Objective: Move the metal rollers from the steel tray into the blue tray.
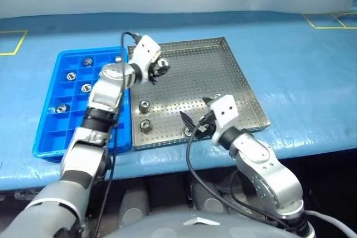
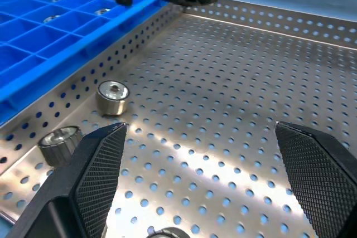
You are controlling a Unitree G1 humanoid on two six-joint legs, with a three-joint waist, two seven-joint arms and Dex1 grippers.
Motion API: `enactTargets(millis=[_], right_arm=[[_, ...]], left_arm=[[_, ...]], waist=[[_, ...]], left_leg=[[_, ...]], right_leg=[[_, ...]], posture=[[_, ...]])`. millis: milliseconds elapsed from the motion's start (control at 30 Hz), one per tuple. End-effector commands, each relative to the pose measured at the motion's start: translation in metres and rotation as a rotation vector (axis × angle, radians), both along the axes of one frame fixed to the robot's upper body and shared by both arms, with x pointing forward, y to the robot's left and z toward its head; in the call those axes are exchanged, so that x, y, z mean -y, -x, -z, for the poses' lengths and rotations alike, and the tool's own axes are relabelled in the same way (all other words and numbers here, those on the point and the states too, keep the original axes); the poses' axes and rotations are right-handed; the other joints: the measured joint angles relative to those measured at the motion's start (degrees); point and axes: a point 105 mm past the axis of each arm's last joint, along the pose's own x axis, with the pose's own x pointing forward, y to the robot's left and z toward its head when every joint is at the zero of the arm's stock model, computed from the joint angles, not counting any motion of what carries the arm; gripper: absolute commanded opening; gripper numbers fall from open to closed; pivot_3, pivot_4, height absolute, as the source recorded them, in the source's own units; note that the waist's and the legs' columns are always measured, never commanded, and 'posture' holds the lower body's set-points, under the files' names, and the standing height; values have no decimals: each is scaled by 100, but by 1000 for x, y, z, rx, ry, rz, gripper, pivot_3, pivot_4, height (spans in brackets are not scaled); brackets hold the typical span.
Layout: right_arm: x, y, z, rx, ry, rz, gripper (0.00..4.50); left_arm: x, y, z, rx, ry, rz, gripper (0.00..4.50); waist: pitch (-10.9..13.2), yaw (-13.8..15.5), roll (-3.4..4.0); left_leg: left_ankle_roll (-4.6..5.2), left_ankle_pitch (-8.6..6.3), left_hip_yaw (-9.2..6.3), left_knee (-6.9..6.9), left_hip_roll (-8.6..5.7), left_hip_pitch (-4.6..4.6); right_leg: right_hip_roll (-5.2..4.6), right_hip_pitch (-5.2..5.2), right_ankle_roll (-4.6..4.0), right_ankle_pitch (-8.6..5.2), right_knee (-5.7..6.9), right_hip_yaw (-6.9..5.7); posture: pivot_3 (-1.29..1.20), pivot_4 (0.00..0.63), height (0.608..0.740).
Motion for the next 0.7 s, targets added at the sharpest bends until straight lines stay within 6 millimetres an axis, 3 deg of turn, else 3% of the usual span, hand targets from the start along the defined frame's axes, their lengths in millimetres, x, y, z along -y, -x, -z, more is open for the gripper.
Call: enactTargets(millis=[33, 167, 300, 533, 700], right_arm=[[-21, -1, -14, 57, -47, -116, 4500], [-43, -5, -12, 91, -30, -229, 4500], [-61, -4, -11, 101, -57, -313, 4500], [-84, 5, -10, 104, -92, -444, 4500], [-89, 7, -9, 105, -89, -478, 4500]], left_arm=[[-28, 15, -26, 100, -34, -97, 1744], [-67, 39, -22, 110, -106, -250, 1744], [-93, 65, -16, 113, -139, -374, 1744], [-122, 106, 12, 40, -137, -555, 1744], [-123, 125, 35, -57, -112, -585, 1744]], waist=[[0, 111, 0], [1, 246, 0], [2, 484, -2], [3, 730, -4], [2, 861, -6]], left_leg=[[0, 0, 0, 1, 0, 0], [0, 0, -1, -2, 1, 1], [0, 0, -1, -2, 1, -2], [-3, 2, 0, 1, 3, 1], [-12, 7, -7, 1, 5, 2]], right_leg=[[0, 0, 0, 0, 0, -1], [-1, 0, -3, -1, -1, -6], [-5, 1, -3, -1, -6, -12], [-8, 6, -6, -3, -8, -19], [-8, 7, -34, -18, -4, -31]], posture=[[55, 150, 740], [101, 150, 740], [150, 150, 740], [227, 150, 740], [250, 150, 740]])
